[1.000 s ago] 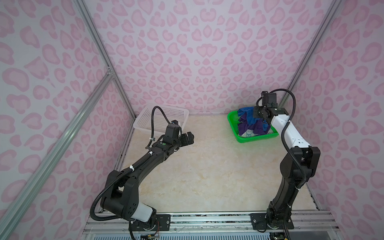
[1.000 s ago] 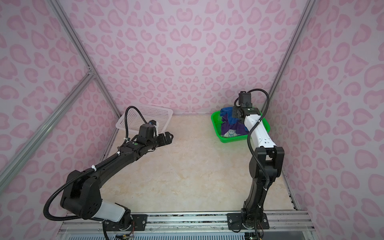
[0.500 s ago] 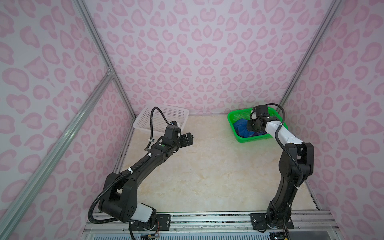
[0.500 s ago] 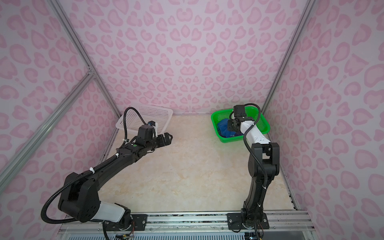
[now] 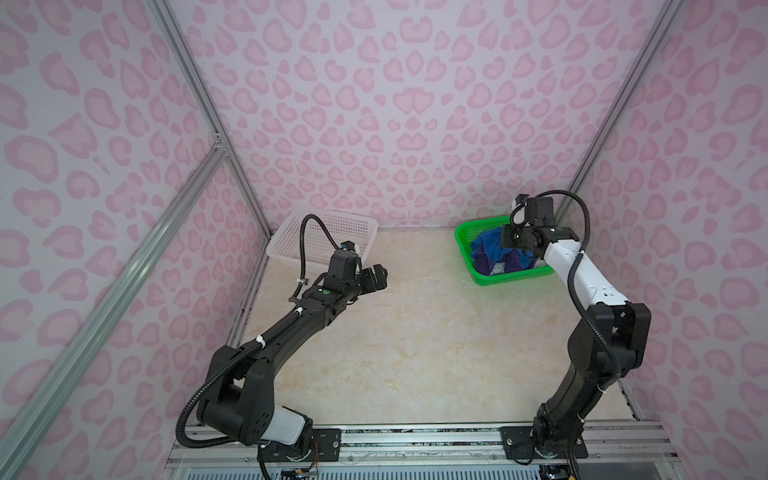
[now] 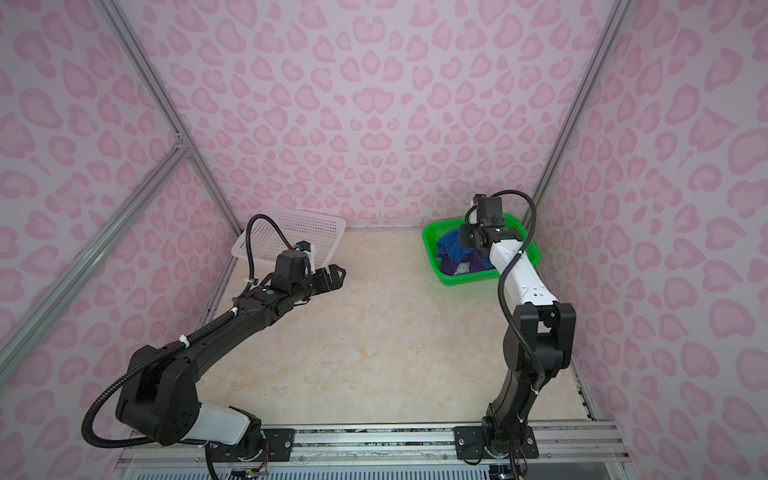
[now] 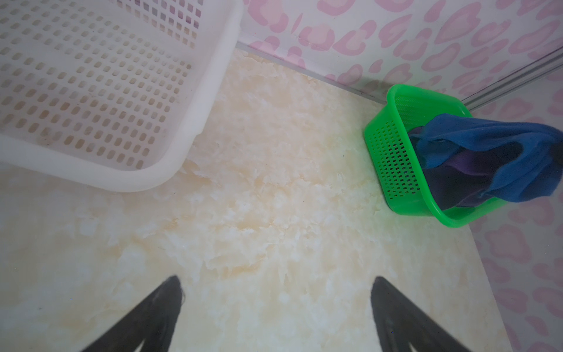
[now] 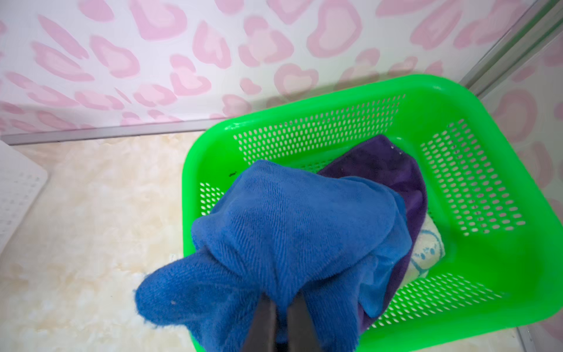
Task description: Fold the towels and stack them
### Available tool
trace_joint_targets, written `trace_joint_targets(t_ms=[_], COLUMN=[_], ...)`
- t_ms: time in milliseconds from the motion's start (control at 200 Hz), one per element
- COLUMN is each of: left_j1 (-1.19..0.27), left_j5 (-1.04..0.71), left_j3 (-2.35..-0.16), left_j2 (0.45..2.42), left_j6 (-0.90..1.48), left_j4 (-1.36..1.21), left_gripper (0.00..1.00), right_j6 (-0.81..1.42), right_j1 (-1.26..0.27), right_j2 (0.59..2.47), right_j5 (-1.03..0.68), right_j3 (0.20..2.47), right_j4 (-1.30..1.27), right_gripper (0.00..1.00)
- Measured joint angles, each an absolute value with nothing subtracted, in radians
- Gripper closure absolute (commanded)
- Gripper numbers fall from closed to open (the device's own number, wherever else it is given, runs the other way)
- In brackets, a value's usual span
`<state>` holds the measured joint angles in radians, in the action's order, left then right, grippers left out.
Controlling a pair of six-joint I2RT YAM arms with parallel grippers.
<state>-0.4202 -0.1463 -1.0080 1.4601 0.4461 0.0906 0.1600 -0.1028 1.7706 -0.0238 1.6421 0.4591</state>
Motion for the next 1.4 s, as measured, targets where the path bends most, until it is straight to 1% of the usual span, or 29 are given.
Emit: trace_joint_targets(t_ms=[85, 215, 305, 370, 410, 490, 595, 775, 995, 1130, 1280, 1320, 1400], left_j1=[-0.421, -0.421, -0.421, -0.421, -0.421, -0.421, -0.421, -0.421, -0.421, -0.421, -0.421, -0.421, -0.421], left_j5=[-0.147, -0.147, -0.146, -0.146, -0.146, -0.146, -0.146, -0.146, -0.145, -0.146, -0.147, -0.147, -0.147], left_j3=[-1.006, -0.995, -0.989, -0.989, -0.989, -0.988, -0.988, -0.986, -0.981, -0.981, -0.981, -0.981, -0.981], left_j2=[1.459, 1.449, 1.447, 1.447, 1.446, 1.446, 1.446, 1.446, 1.448, 1.455, 1.461, 1.462, 1.462], left_j6=[0.446, 0.446, 0.446, 0.446, 0.446, 0.443, 0.443, 0.442, 0.442, 0.442, 0.442, 0.442, 0.442], left_j4=[0.089, 0.084, 0.084, 0.084, 0.084, 0.084, 0.084, 0.084, 0.084, 0.084, 0.084, 0.084, 0.083], left_gripper=[0.01, 0.01, 0.01, 0.01, 0.01, 0.01, 0.01, 0.01, 0.01, 0.01, 0.01, 0.01, 0.01], right_j6=[0.161, 0.162, 0.165, 0.165, 0.16, 0.139, 0.097, 0.071, 0.03, 0.013, 0.004, 0.003, -0.011], right_j1=[-0.103, -0.102, -0.102, -0.104, -0.109, -0.131, -0.187, -0.239, -0.328, -0.349, -0.361, -0.362, -0.366], right_j2=[1.729, 1.715, 1.711, 1.71, 1.71, 1.711, 1.73, 1.789, 1.79, 1.81, 1.842, 1.851, 1.867], right_j5=[-0.035, -0.054, -0.061, -0.074, -0.086, -0.097, -0.097, -0.011, 0.067, 0.118, 0.191, 0.207, 0.237], right_j3=[1.637, 1.62, 1.555, 1.499, 1.469, 1.446, 1.451, 1.478, 1.411, 1.391, 1.393, 1.397, 1.411], right_j4=[0.427, 0.406, 0.401, 0.405, 0.405, 0.406, 0.413, 0.473, 0.496, 0.502, 0.482, 0.479, 0.479], right_gripper=[0.74, 0.69, 0.63, 0.55, 0.52, 0.49, 0.49, 0.49, 0.48, 0.49, 0.54, 0.58, 0.69])
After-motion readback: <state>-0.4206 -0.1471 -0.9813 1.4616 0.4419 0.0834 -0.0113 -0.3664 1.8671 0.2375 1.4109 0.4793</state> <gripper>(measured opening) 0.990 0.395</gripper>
